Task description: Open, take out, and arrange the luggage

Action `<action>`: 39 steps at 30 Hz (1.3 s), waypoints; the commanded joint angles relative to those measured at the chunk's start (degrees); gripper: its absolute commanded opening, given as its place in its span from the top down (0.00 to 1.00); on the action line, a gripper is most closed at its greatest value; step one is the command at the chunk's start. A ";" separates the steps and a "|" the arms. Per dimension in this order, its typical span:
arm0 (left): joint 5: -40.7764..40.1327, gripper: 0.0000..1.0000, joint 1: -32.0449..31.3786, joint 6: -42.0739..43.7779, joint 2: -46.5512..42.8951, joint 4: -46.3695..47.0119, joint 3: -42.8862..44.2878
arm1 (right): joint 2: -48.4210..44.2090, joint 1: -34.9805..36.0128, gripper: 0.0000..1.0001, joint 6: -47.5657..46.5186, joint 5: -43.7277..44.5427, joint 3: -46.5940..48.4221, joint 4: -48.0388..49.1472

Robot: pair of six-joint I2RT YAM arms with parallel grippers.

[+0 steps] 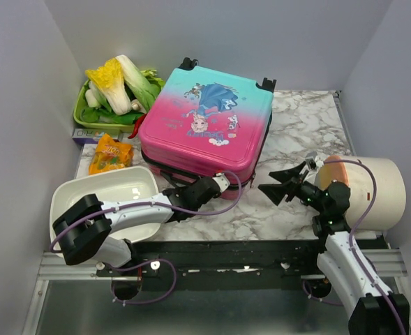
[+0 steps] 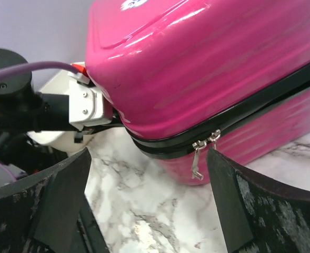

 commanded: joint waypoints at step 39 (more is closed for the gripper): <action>-12.37 1.00 3.39 -9.12 -4.25 2.68 -0.89 | 28.95 13.59 0.26 -20.02 2.36 8.50 2.18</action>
